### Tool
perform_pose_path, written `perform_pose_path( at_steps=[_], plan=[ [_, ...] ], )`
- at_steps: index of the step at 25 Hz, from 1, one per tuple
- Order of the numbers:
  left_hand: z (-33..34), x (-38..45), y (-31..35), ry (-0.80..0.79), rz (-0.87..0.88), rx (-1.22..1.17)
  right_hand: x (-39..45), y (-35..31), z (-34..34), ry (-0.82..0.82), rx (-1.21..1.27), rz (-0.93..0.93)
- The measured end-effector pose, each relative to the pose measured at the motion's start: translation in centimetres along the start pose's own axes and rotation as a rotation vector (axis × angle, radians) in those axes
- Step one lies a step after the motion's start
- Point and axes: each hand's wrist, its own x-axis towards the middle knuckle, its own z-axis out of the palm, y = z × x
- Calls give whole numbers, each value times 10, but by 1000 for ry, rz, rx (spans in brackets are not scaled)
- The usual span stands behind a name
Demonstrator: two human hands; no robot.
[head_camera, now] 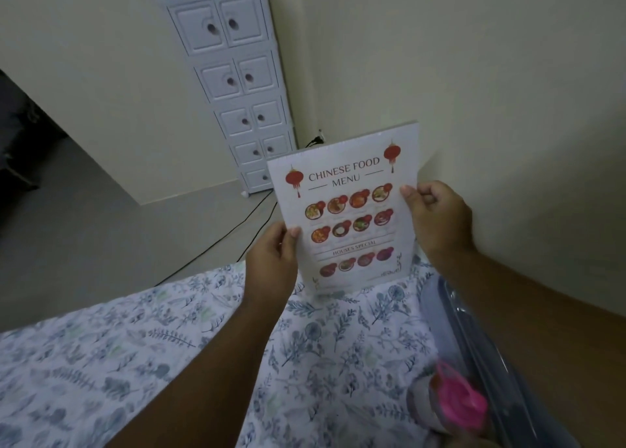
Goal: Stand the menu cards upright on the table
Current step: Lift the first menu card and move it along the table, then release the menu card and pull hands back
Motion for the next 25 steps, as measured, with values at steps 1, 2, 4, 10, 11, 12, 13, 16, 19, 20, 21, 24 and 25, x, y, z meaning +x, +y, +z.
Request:
perform_pose_path(
  at_steps=[1, 2, 4, 10, 11, 12, 13, 16, 19, 20, 21, 24, 25],
  plan=[
    [-1, -1, 3, -2, 0, 12, -2, -3, -1, -3, -10, -8],
    [-2, -2, 7, -3, 6, 34, -5, -4, -2, -22, -19, -5],
    [-7, -9, 18, -20, 26, 115, -17, -10, -7, -121, -58, 19],
    [-71, -65, 36, -112, 108, 550, -94, -74, -30, -269, -433, -98],
    [-92, -82, 39, -111, 125, 601, -118, -90, -32, -273, -525, -151],
    [-111, -100, 43, -112, 151, 642, -144, -104, -31, -293, -589, -188],
    [-130, -120, 46, -111, 172, 669, -171, -117, -29, -332, -644, -211],
    [-185, -188, 41, -106, 192, 699, -257, -146, -18, -444, -764, -262],
    [-233, -252, 23, -102, 188, 693, -332, -168, -7, -500, -799, -313],
    [-248, -273, 17, -89, 179, 688, -352, -173, -3, -519, -806, -327],
    [-265, -292, 11, -71, 168, 690, -373, -179, 2, -534, -817, -352],
    [-309, -340, -7, -12, 133, 724, -423, -195, 26, -573, -808, -448],
    [-322, -353, -13, 13, 118, 731, -438, -199, 35, -592, -795, -478]
  ],
)
